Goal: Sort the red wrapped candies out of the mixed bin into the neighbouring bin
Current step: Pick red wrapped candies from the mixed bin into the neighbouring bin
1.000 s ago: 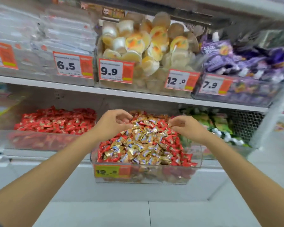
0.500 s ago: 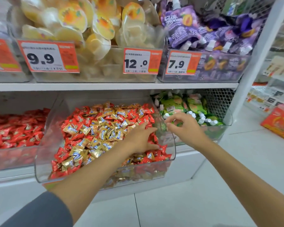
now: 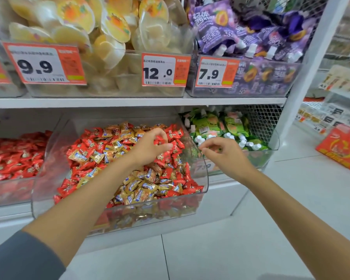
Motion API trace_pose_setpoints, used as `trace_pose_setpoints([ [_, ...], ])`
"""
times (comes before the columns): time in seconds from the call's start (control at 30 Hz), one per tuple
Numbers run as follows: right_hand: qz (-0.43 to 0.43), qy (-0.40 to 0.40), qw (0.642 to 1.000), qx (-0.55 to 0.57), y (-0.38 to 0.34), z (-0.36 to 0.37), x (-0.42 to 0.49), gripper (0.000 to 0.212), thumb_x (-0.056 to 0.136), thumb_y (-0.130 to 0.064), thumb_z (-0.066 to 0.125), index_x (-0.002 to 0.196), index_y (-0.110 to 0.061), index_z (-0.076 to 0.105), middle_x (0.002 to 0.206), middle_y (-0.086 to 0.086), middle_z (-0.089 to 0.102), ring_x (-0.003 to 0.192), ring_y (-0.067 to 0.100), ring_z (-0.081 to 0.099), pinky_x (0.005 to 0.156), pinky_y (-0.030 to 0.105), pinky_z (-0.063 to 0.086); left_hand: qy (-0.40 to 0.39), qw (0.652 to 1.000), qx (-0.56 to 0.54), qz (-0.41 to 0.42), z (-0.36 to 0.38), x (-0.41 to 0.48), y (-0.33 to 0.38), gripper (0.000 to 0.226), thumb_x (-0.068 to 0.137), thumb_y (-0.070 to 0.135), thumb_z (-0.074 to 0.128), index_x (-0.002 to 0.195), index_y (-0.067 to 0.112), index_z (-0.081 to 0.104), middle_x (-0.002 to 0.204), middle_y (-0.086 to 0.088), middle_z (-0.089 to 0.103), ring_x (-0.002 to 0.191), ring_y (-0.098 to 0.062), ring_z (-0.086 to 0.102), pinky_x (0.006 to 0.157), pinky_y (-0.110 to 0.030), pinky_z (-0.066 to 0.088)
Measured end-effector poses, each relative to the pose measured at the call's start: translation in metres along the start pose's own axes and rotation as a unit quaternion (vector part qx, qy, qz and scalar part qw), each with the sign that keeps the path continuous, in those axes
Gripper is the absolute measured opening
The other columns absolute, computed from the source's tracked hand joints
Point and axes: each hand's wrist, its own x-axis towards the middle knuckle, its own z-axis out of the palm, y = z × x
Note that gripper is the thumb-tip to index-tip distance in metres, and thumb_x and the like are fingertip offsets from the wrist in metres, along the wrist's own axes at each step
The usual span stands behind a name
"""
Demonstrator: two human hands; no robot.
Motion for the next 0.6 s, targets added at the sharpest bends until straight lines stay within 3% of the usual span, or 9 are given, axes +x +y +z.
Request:
trace_pose_setpoints([
  [0.1, -0.016, 0.013, 1.0, 0.019, -0.011, 0.006, 0.002, 0.018, 0.09, -0.012, 0.063, 0.084, -0.027, 0.071, 0.088, -0.012, 0.07, 0.083, 0.008, 0.063, 0.075, 0.019, 0.051, 0.027, 0.997, -0.05, -0.05, -0.015, -0.004, -0.004, 0.014, 0.096, 0.027, 0.057, 0.105, 0.016, 0.059, 0.127, 0.009, 0.045, 0.079, 0.002, 0.049, 0.053, -0.005, 0.043],
  [0.13, -0.017, 0.012, 1.0, 0.024, -0.015, 0.01, 0.003, 0.019, 0.091, -0.011, 0.062, 0.084, -0.027, 0.071, 0.09, -0.01, 0.07, 0.085, 0.008, 0.064, 0.077, 0.021, 0.052, 0.03, 0.996, -0.062, -0.059, -0.019, -0.006, -0.006, 0.013, 0.096, 0.028, 0.057, 0.104, 0.019, 0.06, 0.126, 0.007, 0.047, 0.083, 0.002, 0.05, 0.055, -0.002, 0.043],
  [0.17, -0.015, 0.003, 1.0, 0.024, -0.019, 0.013, 0.004, 0.019, 0.091, -0.01, 0.061, 0.087, -0.025, 0.071, 0.092, -0.008, 0.071, 0.086, 0.008, 0.064, 0.077, 0.024, 0.054, 0.032, 0.995, -0.069, -0.067, -0.022, -0.007, -0.009, 0.011, 0.096, 0.029, 0.057, 0.101, 0.022, 0.062, 0.126, 0.005, 0.05, 0.095, -0.003, 0.054, 0.067, -0.005, 0.046],
  [0.23, -0.004, -0.047, 0.999, 0.009, -0.026, 0.02, 0.005, 0.021, 0.093, -0.007, 0.057, 0.096, -0.022, 0.071, 0.1, -0.004, 0.071, 0.089, 0.011, 0.066, 0.081, 0.031, 0.056, 0.034, 0.993, -0.073, -0.085, -0.027, -0.011, -0.012, 0.012, 0.096, 0.032, 0.056, 0.1, 0.023, 0.063, 0.138, 0.004, 0.049, 0.126, -0.018, 0.047, 0.094, -0.029, 0.044],
  [0.3, 0.003, -0.134, 0.991, -0.03, -0.032, 0.027, 0.006, 0.028, 0.095, -0.004, 0.051, 0.105, -0.023, 0.07, 0.111, -0.007, 0.068, 0.097, 0.009, 0.065, 0.088, 0.029, 0.055, 0.038, 0.992, -0.074, -0.096, -0.032, -0.016, -0.013, 0.014, 0.096, 0.033, 0.056, 0.102, 0.021, 0.062, 0.143, 0.005, 0.046, 0.134, -0.019, 0.039, 0.106, -0.042, 0.038],
  [0.4, 0.015, -0.267, 0.96, -0.081, -0.039, 0.036, 0.002, 0.035, 0.098, -0.003, 0.047, 0.122, -0.021, 0.064, 0.123, -0.01, 0.059, 0.107, 0.004, 0.057, 0.081, 0.008, 0.045, 0.046, 0.992, -0.07, -0.096, -0.038, -0.022, -0.016, 0.011, 0.096, 0.032, 0.056, 0.098, 0.022, 0.061, 0.142, 0.006, 0.047, 0.134, -0.02, 0.039, 0.108, -0.052, 0.037],
  [0.5, 0.014, -0.329, 0.937, -0.121, -0.039, 0.047, -0.003, 0.027, 0.096, -0.018, 0.058, 0.123, -0.018, 0.064, 0.112, -0.003, 0.062, 0.104, 0.011, 0.057, 0.084, 0.018, 0.044, 0.047, 0.991, -0.066, -0.103, -0.045, -0.025, -0.019, 0.01, 0.096, 0.03, 0.055, 0.096, 0.021, 0.06, 0.144, 0.003, 0.045, 0.137, -0.021, 0.036, 0.111, -0.052, 0.033],
  [0.6, 0.027, -0.367, 0.923, -0.112, -0.039, 0.05, -0.002, 0.028, 0.089, -0.041, 0.067, 0.1, -0.016, 0.071, 0.084, -0.006, 0.06, 0.075, 0.007, 0.053, 0.071, 0.024, 0.042, 0.052, 0.992, -0.042, -0.103, -0.05, -0.028, -0.022, 0.013, 0.096, 0.031, 0.055, 0.099, 0.019, 0.06, 0.144, 0.001, 0.046, 0.137, -0.021, 0.036, 0.107, -0.042, 0.034],
])
